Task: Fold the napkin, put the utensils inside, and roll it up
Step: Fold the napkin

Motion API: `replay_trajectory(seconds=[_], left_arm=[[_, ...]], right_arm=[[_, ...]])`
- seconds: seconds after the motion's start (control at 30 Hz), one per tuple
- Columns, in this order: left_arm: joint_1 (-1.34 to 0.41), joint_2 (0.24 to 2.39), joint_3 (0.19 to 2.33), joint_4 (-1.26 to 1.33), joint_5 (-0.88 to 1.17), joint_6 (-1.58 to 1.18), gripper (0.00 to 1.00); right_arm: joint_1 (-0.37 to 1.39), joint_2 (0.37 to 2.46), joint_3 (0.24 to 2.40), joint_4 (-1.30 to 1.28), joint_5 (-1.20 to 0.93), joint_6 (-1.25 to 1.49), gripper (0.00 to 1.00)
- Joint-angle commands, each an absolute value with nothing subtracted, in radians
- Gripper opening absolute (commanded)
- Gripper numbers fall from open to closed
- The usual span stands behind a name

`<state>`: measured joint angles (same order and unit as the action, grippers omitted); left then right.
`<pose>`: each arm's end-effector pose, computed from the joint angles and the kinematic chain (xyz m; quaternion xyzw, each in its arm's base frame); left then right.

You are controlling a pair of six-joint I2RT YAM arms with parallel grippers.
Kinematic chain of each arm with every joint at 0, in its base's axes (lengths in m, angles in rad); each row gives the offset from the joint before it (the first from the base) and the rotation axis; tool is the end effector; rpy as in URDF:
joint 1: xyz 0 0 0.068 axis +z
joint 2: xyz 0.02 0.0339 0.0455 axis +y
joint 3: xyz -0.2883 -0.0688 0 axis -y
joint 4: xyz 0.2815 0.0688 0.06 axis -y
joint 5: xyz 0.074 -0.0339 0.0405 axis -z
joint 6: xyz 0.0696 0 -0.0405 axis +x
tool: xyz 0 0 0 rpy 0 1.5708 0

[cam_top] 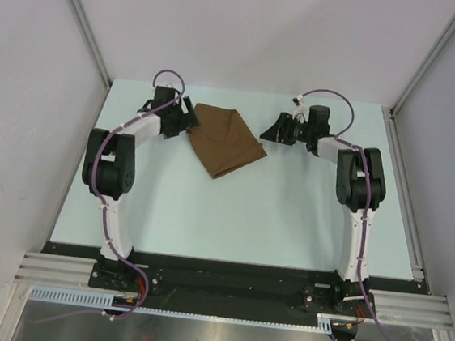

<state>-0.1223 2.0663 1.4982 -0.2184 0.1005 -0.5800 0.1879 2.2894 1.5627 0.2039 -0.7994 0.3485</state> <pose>0.5230 -0.0713 0.1648 -0.1907 0.9032 -0.1749 0.3424 0.5469 0.1548 0.1271 -0.1301 0.8106 0.4470 0.3551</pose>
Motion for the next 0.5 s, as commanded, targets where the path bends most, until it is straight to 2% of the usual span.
replay_trajectory(seconds=[0.0, 0.27, 0.47], left_arm=[[-0.121, 1.931, 1.457, -0.204, 0.094, -0.555, 0.95], [-0.121, 1.838, 1.339, -0.173, 0.118, -0.566, 0.96], [-0.121, 1.776, 1.253, -0.161, 0.115, -0.574, 0.96]], right_arm=[[0.186, 2.338, 1.606, 0.132, -0.838, 0.291, 0.69], [0.189, 2.399, 1.640, 0.136, -0.897, 0.331, 0.59], [0.192, 2.424, 1.652, 0.166, -0.908, 0.382, 0.46]])
